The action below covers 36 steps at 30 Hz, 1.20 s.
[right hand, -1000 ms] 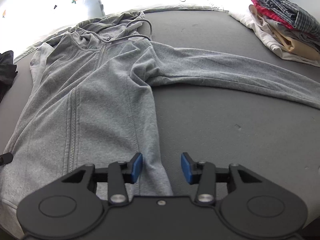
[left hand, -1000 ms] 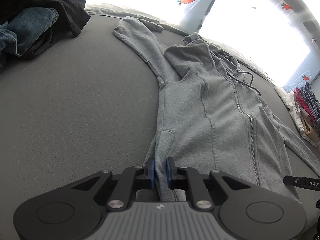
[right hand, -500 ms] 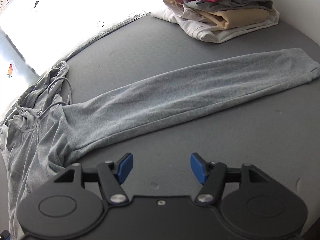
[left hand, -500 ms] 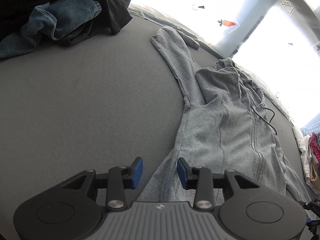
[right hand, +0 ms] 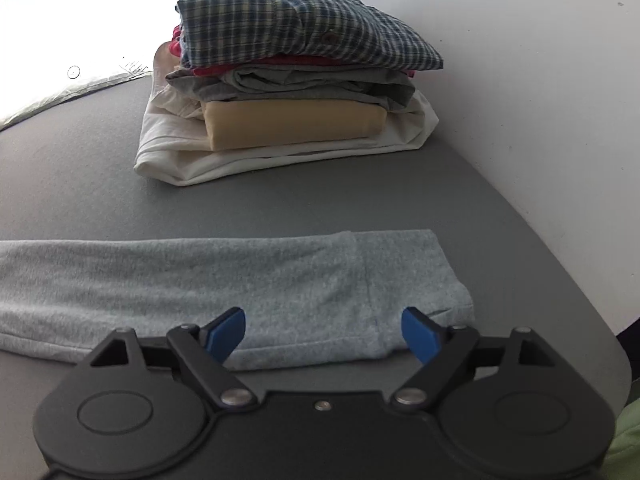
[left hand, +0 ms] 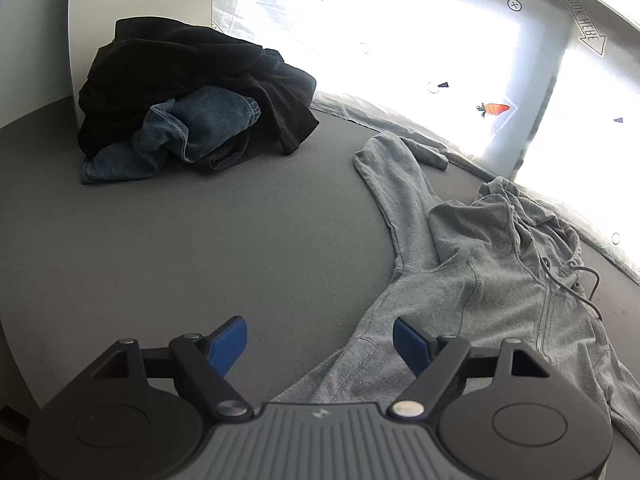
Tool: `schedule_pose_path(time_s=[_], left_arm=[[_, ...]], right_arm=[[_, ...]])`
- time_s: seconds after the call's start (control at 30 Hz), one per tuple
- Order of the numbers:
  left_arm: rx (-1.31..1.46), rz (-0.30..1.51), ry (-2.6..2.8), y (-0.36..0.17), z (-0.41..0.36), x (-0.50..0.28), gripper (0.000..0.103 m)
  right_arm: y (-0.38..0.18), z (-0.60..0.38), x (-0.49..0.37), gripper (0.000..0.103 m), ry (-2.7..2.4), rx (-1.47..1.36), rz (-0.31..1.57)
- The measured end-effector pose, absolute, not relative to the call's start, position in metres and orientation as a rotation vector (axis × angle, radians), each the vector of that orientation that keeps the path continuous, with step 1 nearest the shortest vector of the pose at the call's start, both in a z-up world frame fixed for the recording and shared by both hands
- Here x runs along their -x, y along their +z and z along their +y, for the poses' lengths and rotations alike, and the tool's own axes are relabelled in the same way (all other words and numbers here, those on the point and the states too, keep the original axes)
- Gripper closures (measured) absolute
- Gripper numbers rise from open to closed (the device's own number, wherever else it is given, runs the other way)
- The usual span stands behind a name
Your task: Fold clothes
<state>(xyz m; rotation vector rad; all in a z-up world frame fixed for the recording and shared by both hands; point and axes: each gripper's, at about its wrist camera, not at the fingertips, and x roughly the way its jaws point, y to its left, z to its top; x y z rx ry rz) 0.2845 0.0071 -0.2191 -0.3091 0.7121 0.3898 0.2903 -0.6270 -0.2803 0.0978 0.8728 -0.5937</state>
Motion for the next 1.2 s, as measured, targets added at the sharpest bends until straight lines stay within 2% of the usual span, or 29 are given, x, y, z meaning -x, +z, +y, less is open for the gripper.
schedule_pose_path(time_s=[0.33,0.4,0.5,0.57,0.6,0.73,0.93,1.1,1.2], left_arm=[[0.22,0.838,0.285,-0.242,-0.077,-0.285,0.02],[0.192,0.846,0.271,-0.242,-0.087,-0.285,0.02],[0.171,0.85,0.271,-0.24,-0.097,-0.284,0.02],[0.173,0.852,0.278,-0.24,-0.1,-0.285,0.02],[0.177,0.854,0.281,-0.24,-0.102,-0.287,0.02],[0.164,0.862,0.282,-0.24,-0.111,-0.296,0.02],[0.108,0.851,0.237,-0.233,-0.119,-0.304,0.02],[0.044,0.867,0.214,-0.231,-0.116,-0.304,0.02],[0.046,0.873,0.216,-0.229,-0.11,-0.3,0.02]], right_arm=[[-0.292,-0.717,-0.297,0.015,-0.552,-0.189,0.874],[-0.293,-0.716,-0.3,0.018,-0.506,-0.195,0.881],[-0.294,-0.714,-0.305,0.053,-0.434,-0.193,0.892],[-0.293,-0.696,-0.311,0.096,-0.404,-0.04,0.921],[-0.293,-0.687,-0.315,0.1,-0.403,0.048,0.938],[-0.298,-0.681,-0.313,0.101,-0.503,0.222,0.924],[-0.301,-0.726,-0.308,0.102,-0.682,0.305,0.936],[-0.31,-0.755,-0.314,0.101,-0.8,0.207,0.971],[-0.312,-0.746,-0.317,0.093,-0.795,0.257,0.972]])
